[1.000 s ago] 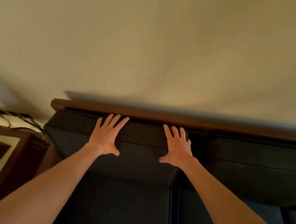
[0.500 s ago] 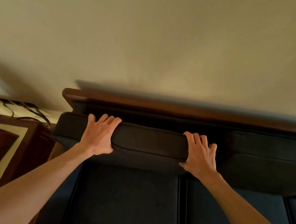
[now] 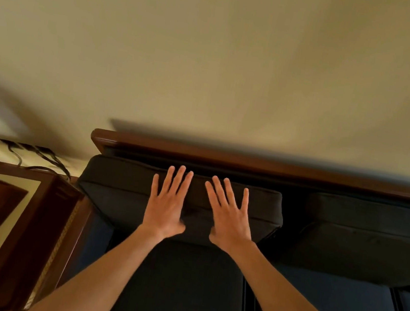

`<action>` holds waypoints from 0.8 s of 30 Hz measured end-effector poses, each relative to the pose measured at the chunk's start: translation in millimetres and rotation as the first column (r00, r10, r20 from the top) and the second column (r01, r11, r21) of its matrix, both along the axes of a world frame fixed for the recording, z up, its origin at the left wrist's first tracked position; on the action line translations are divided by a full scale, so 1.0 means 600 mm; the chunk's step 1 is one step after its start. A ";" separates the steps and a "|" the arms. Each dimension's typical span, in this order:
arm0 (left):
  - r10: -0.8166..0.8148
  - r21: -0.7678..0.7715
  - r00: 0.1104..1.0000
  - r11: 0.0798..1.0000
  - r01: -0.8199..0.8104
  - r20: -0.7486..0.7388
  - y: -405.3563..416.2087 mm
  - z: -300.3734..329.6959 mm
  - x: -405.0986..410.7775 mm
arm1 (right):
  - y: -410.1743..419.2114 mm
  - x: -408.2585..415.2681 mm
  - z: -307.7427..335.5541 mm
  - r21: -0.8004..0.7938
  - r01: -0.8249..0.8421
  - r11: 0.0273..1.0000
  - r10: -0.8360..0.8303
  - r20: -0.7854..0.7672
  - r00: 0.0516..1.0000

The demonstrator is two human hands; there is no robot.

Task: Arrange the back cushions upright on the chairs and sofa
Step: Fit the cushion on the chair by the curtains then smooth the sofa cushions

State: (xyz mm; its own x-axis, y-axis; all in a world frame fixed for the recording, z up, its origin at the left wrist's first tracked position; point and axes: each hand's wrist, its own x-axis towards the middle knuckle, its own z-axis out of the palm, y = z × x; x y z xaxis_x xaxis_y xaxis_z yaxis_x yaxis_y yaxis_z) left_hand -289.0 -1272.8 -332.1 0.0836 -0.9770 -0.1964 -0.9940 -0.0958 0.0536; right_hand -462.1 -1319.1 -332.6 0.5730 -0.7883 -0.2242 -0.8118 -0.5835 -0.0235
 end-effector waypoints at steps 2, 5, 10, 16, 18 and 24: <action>0.038 0.018 0.999 0.999 -0.038 0.003 0.000 0.002 0.030 | -0.017 -0.025 -0.004 -0.013 0.026 1.000 -0.026 0.002 1.000; 0.121 0.028 0.993 0.992 -0.121 0.015 0.008 0.008 0.090 | -0.051 -0.084 -0.013 -0.005 0.104 0.995 -0.104 0.010 0.995; 0.240 0.091 0.969 0.965 -0.244 0.061 0.024 0.014 0.172 | -0.076 -0.132 -0.015 0.066 0.181 0.981 -0.179 -0.032 0.983; 0.335 0.143 0.939 0.929 -0.342 0.074 0.051 0.021 0.213 | -0.059 -0.126 -0.008 0.106 0.235 0.966 -0.231 -0.053 0.972; 0.348 0.180 0.936 0.919 -0.352 0.055 0.054 0.027 0.212 | -0.056 -0.121 -0.001 0.149 0.277 0.949 -0.266 -0.093 0.960; 0.403 0.331 0.915 0.867 -0.372 -0.027 0.035 0.082 0.201 | -0.058 -0.100 0.058 0.294 0.340 0.893 -0.300 -0.175 0.938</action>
State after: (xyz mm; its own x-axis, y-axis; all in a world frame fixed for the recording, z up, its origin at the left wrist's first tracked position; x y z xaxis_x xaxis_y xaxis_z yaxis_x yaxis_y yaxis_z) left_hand -168.4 -1251.6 -282.7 0.4093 -0.7559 -0.5110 -0.8653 -0.4992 0.0455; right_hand -521.9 -1353.8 -298.0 0.2537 -0.8005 -0.5430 -0.9615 -0.2698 -0.0514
